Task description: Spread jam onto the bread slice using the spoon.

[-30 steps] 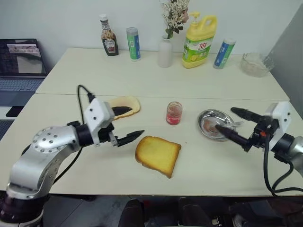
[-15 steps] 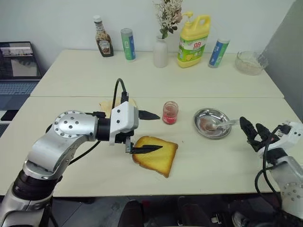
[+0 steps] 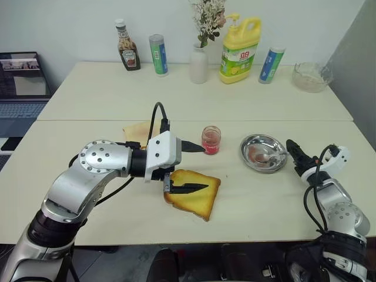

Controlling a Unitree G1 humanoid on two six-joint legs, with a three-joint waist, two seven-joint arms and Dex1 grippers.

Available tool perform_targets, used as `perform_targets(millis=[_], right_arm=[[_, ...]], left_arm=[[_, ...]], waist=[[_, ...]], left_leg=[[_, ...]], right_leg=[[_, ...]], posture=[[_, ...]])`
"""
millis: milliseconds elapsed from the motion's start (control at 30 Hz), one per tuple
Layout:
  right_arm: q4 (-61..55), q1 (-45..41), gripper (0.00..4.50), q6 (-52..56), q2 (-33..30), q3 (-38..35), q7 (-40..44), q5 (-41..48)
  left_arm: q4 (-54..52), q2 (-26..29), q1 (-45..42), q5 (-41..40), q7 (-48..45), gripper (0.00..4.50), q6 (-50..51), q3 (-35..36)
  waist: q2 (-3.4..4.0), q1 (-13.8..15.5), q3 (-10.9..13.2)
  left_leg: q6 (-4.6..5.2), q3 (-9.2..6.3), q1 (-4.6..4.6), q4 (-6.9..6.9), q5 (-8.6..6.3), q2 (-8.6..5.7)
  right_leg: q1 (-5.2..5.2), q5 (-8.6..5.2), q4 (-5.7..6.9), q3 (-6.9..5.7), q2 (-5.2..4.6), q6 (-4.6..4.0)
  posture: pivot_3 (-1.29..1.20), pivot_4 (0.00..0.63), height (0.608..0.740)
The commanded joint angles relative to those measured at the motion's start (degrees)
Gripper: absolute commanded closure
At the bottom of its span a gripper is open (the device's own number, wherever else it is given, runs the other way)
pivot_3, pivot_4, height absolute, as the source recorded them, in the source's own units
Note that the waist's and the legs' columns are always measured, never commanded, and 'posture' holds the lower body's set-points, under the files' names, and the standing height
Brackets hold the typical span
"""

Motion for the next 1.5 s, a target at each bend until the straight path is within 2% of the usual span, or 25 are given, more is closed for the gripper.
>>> perform_targets(millis=[33,200,233,333,633,667,900,1033,1200,1300,1500], right_arm=[[1.84,-2.21,0.00,-1.71,-0.22,-0.43,1.30,0.71],[5.07,-3.62,0.00,-2.56,-0.62,-0.76,2.77,0.88],[5.48,-3.83,0.18,-2.24,-0.70,-0.73,3.32,1.26],[5.85,-4.25,0.98,-1.80,-0.38,-0.60,3.71,1.85],[6.45,-4.84,4.31,-2.08,-0.58,-1.01,4.73,2.89],[5.88,-4.75,4.46,-2.05,-0.72,-1.18,4.82,3.39],[1.68,-4.10,4.46,-0.60,-1.73,-1.17,5.62,6.10],[-5.96,-3.88,4.46,1.38,-3.77,0.87,5.72,6.27],[-18.09,-6.29,4.46,4.98,-7.44,6.67,4.80,6.06],[-21.96,-11.09,4.46,5.49,-8.51,12.09,4.94,3.89],[-19.02,-22.16,4.46,2.06,-7.24,24.88,8.43,-5.10]], left_arm=[[-1.47,-0.36,-0.69,0.37,0.24,0.05,-0.60,0.22],[-1.12,-0.58,-0.86,0.87,0.20,0.05,-0.67,0.08],[-1.05,-0.70,-0.95,1.01,0.27,0.02,-0.65,-0.02],[-0.96,-0.88,-0.98,1.23,0.11,0.00,-0.63,0.02],[-0.48,-1.49,-1.39,1.94,0.25,0.00,-0.52,-0.22],[-0.46,-1.54,-1.31,1.96,0.40,0.00,-0.38,-0.09],[0.62,-2.26,0.18,1.36,3.18,0.00,1.17,2.24],[1.19,-2.01,3.12,0.93,7.34,0.00,3.73,6.36],[2.22,-0.06,10.06,3.86,12.32,0.00,4.80,11.41],[1.45,0.36,13.26,2.60,12.29,0.00,5.55,12.73],[0.71,1.70,16.13,1.30,10.16,0.00,4.06,14.75]], waist=[[0.02,0.00,0.01],[0.02,-0.03,0.01],[0.02,-0.03,0.01],[0.03,-0.03,0.01],[0.04,-0.01,0.00],[0.04,-0.01,-0.02],[0.04,0.03,-0.02],[0.14,0.02,0.04],[0.30,-0.60,0.12],[0.30,-0.77,0.12],[0.29,-0.81,0.13]], left_leg=[[0.00,0.01,0.00,0.00,0.00,-0.01],[0.00,0.01,0.01,0.01,0.00,0.00],[0.00,0.03,0.01,0.02,0.00,0.00],[0.00,0.01,0.01,0.02,0.00,0.00],[0.00,0.00,0.01,0.03,0.00,0.00],[0.00,0.02,0.02,0.03,0.00,0.00],[0.00,-0.01,0.02,0.02,0.00,0.00],[0.00,-0.01,0.00,0.01,0.00,0.01],[0.00,-0.02,0.00,-0.02,0.00,0.05],[0.00,-0.05,0.01,-0.02,0.00,0.10],[0.00,-0.04,-0.02,-0.01,0.00,0.09]], right_leg=[[0.00,0.00,0.00,0.01,0.00,0.00],[0.00,0.00,0.01,0.01,0.00,0.00],[0.00,0.01,0.01,0.03,0.00,0.00],[0.00,0.01,0.01,0.02,0.00,0.00],[0.02,0.01,0.00,0.01,0.00,0.01],[0.02,0.01,0.01,0.02,0.00,0.01],[0.04,0.00,0.00,0.00,0.00,0.02],[0.01,-0.01,0.01,0.01,0.00,0.03],[-0.03,-0.03,0.01,0.01,0.02,0.05],[-0.04,-0.04,0.02,-0.01,0.08,0.08],[-0.04,-0.02,-0.01,-0.02,0.06,0.04]], posture=[[0.00,0.150,0.740],[0.00,0.150,0.740],[0.00,0.150,0.740],[0.00,0.150,0.740],[0.00,0.150,0.740],[0.00,0.150,0.740],[0.00,0.150,0.740],[0.00,0.150,0.740],[0.00,0.150,0.740],[0.00,0.150,0.740],[0.00,0.150,0.740]])
